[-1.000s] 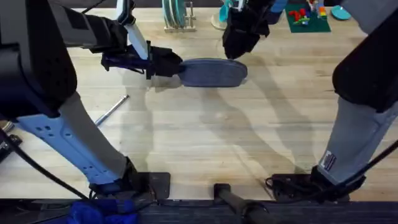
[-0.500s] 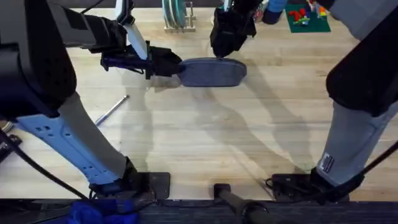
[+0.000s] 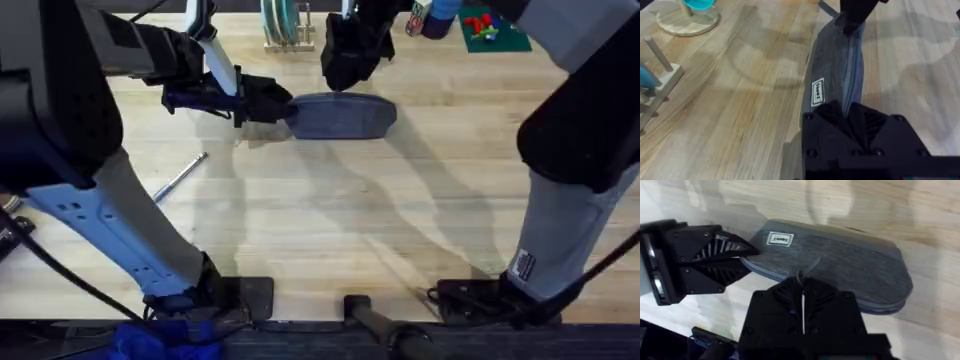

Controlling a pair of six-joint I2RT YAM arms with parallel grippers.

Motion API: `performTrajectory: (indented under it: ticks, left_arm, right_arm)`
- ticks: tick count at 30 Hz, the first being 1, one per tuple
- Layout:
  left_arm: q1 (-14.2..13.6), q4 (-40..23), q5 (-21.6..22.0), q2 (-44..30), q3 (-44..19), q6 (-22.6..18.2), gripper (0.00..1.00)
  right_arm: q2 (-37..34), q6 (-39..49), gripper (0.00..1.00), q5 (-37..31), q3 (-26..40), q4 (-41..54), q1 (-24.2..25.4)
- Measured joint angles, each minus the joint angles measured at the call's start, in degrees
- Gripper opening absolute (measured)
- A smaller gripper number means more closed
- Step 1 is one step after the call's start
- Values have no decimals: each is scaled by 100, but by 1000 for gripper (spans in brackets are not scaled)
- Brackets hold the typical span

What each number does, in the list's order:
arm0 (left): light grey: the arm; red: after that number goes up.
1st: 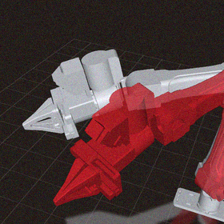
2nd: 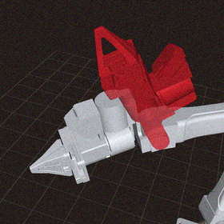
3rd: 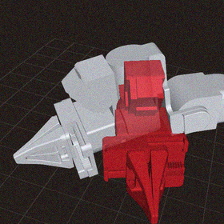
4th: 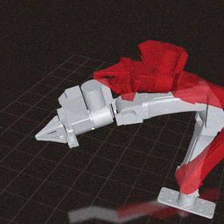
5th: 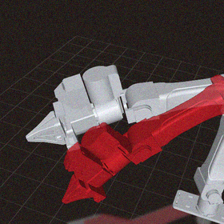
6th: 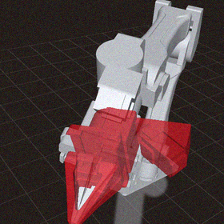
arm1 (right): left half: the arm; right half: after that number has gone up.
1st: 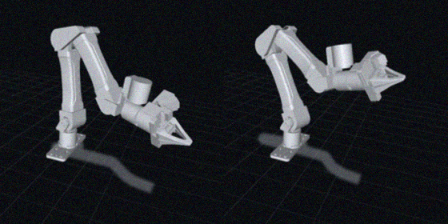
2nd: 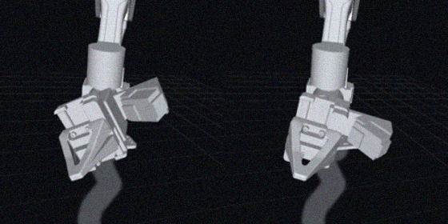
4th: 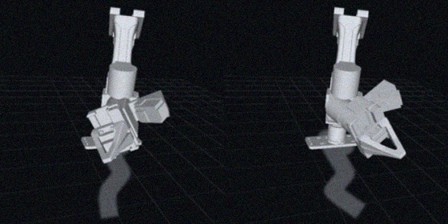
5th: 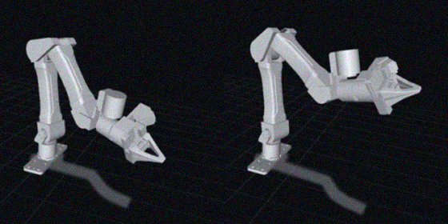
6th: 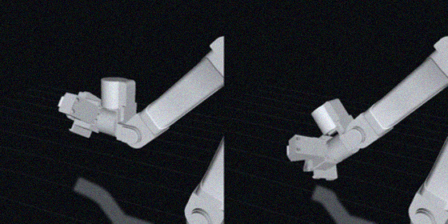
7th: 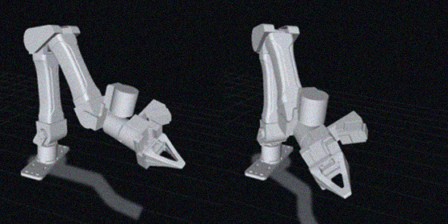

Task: Unzip the bag, pick up the pens from the table one at a time and place them inside, then zip the bag closed.

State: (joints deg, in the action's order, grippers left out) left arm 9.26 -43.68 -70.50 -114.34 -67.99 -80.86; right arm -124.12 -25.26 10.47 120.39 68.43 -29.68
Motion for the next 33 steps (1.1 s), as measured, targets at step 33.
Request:
performTrajectory:
  ticks: [33]
  left_arm:
    - [0,-2,0,0,0,0,39]
  right_arm:
    - [1,-157,31,-21,1,-643,-506]
